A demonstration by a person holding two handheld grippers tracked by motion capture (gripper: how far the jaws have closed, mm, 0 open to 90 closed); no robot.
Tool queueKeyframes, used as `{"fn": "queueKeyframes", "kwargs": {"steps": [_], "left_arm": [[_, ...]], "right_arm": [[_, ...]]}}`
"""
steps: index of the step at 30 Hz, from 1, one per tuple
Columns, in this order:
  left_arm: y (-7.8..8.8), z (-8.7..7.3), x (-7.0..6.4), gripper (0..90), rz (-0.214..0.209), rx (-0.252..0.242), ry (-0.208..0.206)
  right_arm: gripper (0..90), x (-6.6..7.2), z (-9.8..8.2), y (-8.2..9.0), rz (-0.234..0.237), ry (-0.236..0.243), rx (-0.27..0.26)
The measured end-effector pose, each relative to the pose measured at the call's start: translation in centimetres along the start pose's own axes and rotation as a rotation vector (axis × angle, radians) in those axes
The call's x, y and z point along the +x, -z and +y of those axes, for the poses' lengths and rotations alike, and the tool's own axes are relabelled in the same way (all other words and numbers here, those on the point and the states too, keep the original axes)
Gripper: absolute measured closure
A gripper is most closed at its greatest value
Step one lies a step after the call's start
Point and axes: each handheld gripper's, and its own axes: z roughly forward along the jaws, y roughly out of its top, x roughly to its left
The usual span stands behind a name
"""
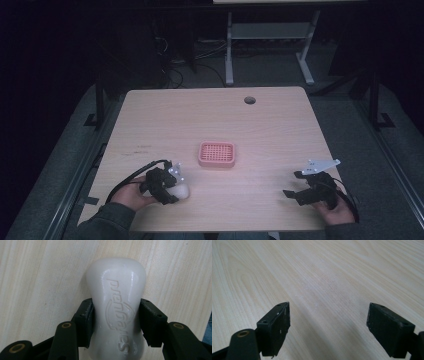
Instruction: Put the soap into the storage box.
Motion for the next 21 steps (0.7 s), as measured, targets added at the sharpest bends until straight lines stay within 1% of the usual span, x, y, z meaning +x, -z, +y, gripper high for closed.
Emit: {"fn": "queueKeyframes", "kwargs": {"steps": [2,4,7,11,12,13,15,21], "left_arm": [[-0.15,0.14,0.05,48.5,-0.005,0.009,0.003],[-0.21,0.21,0.02,48.5,0.003,0.005,0.002],[-0.19,0.32,0.01,48.9,0.004,0.014,-0.001],[-0.18,0.44,-0.09,49.8,0.009,0.021,-0.014],[-0.19,0.42,-0.19,49.9,0.014,0.017,-0.019],[-0.21,0.36,-0.25,49.9,0.018,0.007,-0.016],[-0.14,0.29,-0.12,50.0,0.007,0.002,-0.011],[0.4,0.35,0.11,50.0,0.007,-0.03,0.001]], "right_arm": [[18.7,0.0,0.02,0.03,-0.001,0.001,0.003],[18.7,0.03,0.03,0.06,-0.002,0.001,0.002],[18.7,-0.02,-0.02,-0.01,0.001,-0.001,-0.003],[18.7,0.0,0.01,0.02,0.0,0.001,0.002],[18.7,0.0,0.01,0.05,-0.001,0.002,0.002],[18.7,0.01,0.0,0.05,-0.001,0.0,-0.002],[18.7,0.01,-0.02,0.08,-0.002,-0.003,-0.002],[18.7,-0.04,-0.03,0.02,-0.002,-0.002,-0.004]]}}
